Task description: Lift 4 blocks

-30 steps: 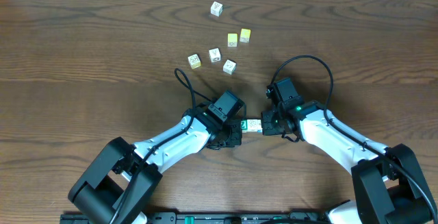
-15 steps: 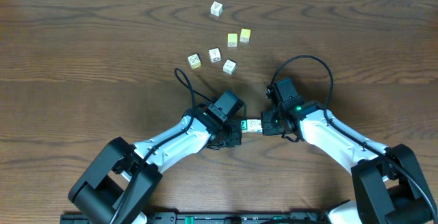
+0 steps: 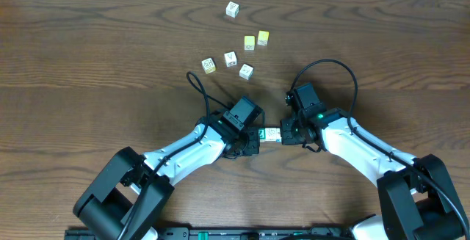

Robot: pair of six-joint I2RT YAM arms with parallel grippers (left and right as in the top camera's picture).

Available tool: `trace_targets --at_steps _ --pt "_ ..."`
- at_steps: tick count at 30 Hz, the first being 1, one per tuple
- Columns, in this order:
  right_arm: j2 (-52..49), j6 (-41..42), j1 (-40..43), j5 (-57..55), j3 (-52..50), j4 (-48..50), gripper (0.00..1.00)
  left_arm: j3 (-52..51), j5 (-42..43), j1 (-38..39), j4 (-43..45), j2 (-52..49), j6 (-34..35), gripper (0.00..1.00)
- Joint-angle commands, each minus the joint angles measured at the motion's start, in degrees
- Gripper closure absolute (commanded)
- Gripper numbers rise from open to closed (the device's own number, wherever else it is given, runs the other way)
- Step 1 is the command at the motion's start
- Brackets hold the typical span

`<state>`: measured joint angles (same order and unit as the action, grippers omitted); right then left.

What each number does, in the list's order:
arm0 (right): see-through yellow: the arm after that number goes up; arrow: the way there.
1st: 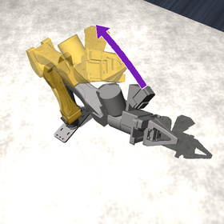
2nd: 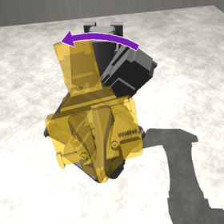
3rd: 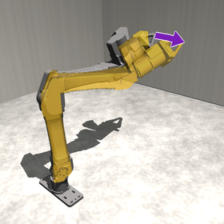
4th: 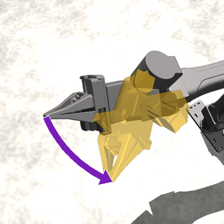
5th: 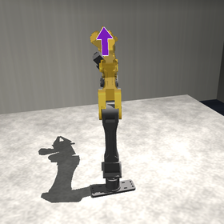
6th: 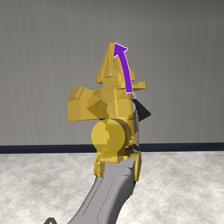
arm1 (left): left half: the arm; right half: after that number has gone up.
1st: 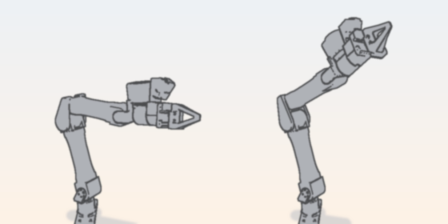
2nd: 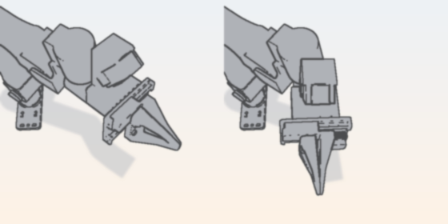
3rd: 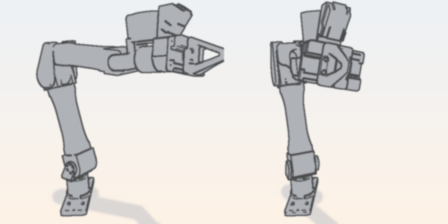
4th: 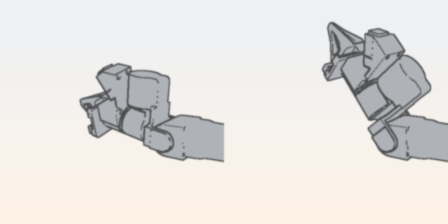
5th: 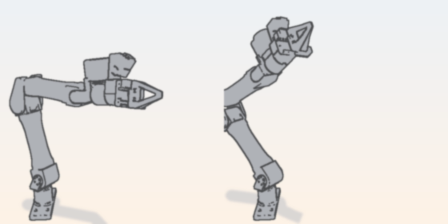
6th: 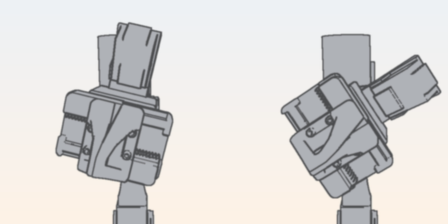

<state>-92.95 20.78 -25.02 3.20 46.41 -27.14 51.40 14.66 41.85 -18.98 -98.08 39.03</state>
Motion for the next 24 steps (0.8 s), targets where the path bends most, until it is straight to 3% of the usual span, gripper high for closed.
trace_targets --at_steps 1,24 --pt "-0.46 0.17 0.28 -0.37 -0.04 0.11 0.99 -0.72 -0.83 -0.02 0.24 -0.5 0.26 0.93" --pt "-0.46 0.17 0.28 -0.37 -0.04 0.13 0.99 -0.72 -1.22 -0.02 1.33 -0.5 0.26 0.93"
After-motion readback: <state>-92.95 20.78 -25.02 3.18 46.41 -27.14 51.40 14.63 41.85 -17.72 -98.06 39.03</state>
